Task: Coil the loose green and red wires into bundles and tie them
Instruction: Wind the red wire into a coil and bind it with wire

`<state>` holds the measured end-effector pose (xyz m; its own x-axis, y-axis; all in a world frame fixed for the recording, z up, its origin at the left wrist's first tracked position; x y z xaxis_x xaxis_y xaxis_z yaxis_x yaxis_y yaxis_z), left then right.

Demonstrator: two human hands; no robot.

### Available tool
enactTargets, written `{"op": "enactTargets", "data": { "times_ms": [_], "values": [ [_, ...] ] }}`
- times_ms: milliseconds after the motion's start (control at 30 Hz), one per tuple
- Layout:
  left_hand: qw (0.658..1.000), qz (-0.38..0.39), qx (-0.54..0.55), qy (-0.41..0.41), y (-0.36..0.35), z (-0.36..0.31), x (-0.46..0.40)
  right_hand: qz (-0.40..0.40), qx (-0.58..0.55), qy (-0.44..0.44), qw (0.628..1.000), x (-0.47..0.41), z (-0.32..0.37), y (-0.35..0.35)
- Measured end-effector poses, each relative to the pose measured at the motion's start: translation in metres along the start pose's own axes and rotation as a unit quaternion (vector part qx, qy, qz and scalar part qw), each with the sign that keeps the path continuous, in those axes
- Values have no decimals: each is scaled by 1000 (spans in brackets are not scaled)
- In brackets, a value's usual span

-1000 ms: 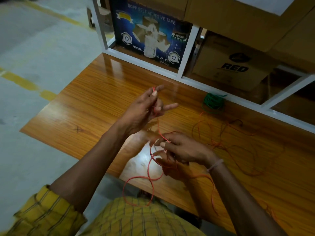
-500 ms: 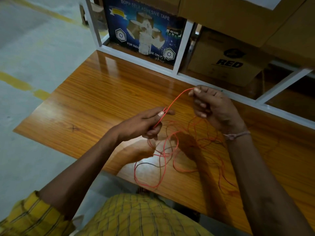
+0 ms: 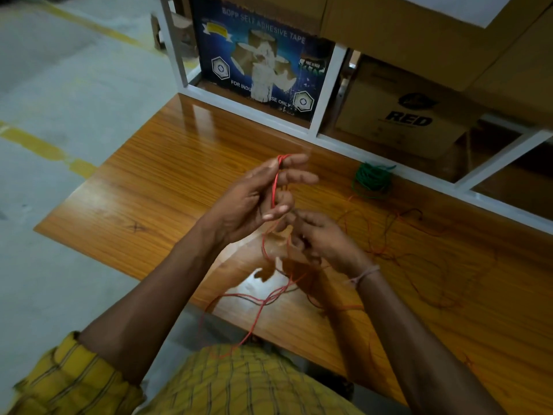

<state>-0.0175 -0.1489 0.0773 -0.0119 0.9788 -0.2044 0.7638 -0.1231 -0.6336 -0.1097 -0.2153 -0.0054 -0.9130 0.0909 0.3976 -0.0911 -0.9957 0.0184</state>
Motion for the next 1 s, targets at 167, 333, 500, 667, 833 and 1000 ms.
{"op": "enactTargets", "data": {
  "times_ms": [167, 333, 500, 667, 833, 1000],
  "values": [
    [992, -99, -78, 6, 26, 9, -4, 138, -43, -25, 989, 16, 1, -37],
    [926, -149, -343, 56, 32, 19, -1, 258, -7, -8, 966, 37, 25, -41],
    [827, -99, -543, 102, 22, 14, -1, 228, -109, 147, 956, 59, 60, -9],
    [888, -56, -433, 145, 14, 26, 2, 214, -284, 204, 912, 63, 71, 33],
    [961, 18, -234, 149, -3, 40, 2, 156, -275, 184, 931, 47, 66, 63],
    [988, 85, -61, 116, -22, 33, 7, 15, -75, 122, 990, 25, 42, 92]
  ]
}}
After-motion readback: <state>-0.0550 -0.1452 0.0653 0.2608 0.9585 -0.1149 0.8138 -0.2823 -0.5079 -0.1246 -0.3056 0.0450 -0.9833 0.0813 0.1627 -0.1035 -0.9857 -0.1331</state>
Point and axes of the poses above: each hand's wrist, its own x-axis away from the middle knuckle, its own y-axis out of the back of the hand, z = x × y, the point moved 9 cm from there along -x, towards the middle knuckle, and after that the axes turned 15 degrees about z, right-handed, at the moved point
